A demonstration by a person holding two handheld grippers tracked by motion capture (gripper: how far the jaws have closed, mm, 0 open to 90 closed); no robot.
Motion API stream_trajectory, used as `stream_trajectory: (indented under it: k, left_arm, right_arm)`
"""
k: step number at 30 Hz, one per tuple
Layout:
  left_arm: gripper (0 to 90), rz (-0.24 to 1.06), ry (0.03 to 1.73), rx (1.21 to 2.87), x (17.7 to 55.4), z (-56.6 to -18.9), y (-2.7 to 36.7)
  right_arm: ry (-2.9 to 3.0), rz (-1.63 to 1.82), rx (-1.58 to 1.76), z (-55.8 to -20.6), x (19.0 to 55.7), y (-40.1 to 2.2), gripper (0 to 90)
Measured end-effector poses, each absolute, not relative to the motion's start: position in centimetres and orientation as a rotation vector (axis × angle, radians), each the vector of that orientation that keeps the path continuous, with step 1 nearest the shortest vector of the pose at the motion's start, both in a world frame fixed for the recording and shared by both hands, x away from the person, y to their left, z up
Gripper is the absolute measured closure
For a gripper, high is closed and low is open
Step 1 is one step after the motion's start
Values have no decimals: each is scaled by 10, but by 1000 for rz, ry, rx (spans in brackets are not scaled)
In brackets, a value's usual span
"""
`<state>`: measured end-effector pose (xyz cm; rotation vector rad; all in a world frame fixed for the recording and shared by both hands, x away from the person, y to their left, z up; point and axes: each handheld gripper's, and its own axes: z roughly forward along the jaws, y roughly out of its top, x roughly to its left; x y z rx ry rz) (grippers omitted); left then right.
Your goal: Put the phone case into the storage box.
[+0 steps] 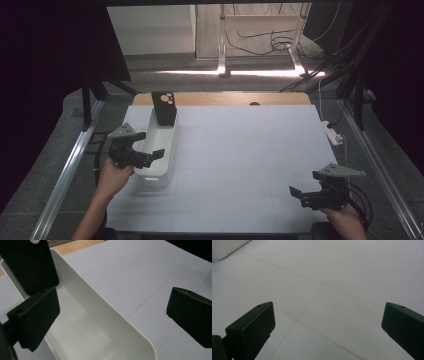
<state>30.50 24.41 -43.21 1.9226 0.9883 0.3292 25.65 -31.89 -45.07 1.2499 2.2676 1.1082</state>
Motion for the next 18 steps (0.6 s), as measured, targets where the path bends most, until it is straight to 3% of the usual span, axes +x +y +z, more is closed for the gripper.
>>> stream_trajectory:
  k: [18]
  left_arm:
    - [0, 384, 1036, 1884, 268, -431, 254]
  right_arm:
    - [2272, 1108, 1249, -451, 257, -319, 0]
